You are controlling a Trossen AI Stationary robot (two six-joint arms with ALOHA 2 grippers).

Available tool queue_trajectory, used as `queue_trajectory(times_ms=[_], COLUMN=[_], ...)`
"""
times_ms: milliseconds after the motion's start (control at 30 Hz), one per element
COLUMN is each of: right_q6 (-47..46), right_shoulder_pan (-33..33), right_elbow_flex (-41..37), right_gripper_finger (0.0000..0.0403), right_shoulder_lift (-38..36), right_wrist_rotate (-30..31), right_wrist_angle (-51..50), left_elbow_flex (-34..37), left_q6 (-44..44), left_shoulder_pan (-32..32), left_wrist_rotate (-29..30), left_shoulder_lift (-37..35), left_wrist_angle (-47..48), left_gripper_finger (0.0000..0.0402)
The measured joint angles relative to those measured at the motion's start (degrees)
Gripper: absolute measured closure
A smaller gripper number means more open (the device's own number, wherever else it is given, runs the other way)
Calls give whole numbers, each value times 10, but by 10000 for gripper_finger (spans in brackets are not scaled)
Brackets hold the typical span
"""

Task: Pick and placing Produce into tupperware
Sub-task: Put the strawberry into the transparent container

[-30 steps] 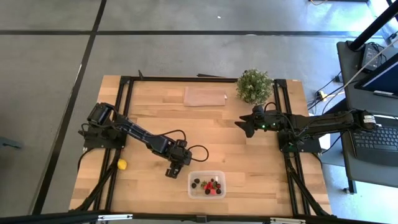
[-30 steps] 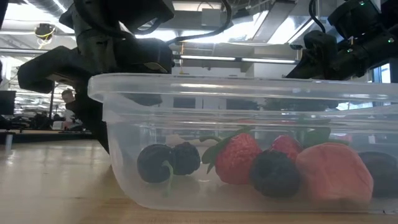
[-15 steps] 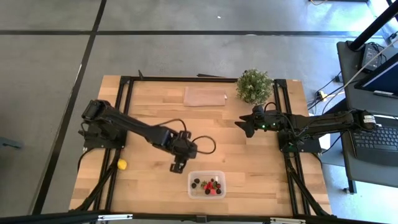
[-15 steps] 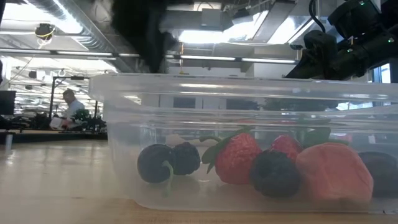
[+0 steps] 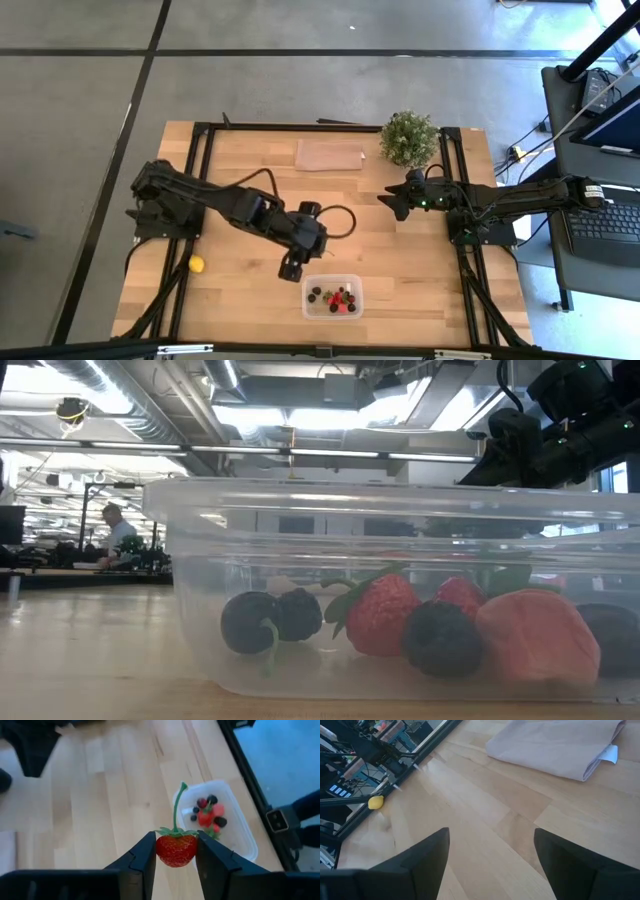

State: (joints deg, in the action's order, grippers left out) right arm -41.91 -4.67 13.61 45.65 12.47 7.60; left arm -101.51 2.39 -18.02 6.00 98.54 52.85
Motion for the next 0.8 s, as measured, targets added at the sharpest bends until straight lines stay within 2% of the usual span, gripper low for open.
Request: queue_trajectory(times_ms=[267, 500, 633, 800], right_q6=[-15, -16, -29, -38], right_shoulder_pan=[0, 0, 0, 0], right_elbow_flex=[0, 0, 0, 0], right_gripper_finger=[111, 111, 111, 111], right_shoulder_lift=[0, 0, 0, 0], right_wrist_rotate=[0, 0, 0, 0], right_wrist_angle=[0, 0, 0, -1], left_elbow_flex=[1, 2, 2, 2], left_q6=[-15, -41, -56, -60], left_shoulder_pan=[-28, -38, -47, -57], left_wrist_rotate=[3, -84, -85, -81], left_shoulder_lift=[76, 132, 154, 187], left_wrist_angle=[0, -37, -42, -42], left_gripper_finger=[275, 296, 295, 271])
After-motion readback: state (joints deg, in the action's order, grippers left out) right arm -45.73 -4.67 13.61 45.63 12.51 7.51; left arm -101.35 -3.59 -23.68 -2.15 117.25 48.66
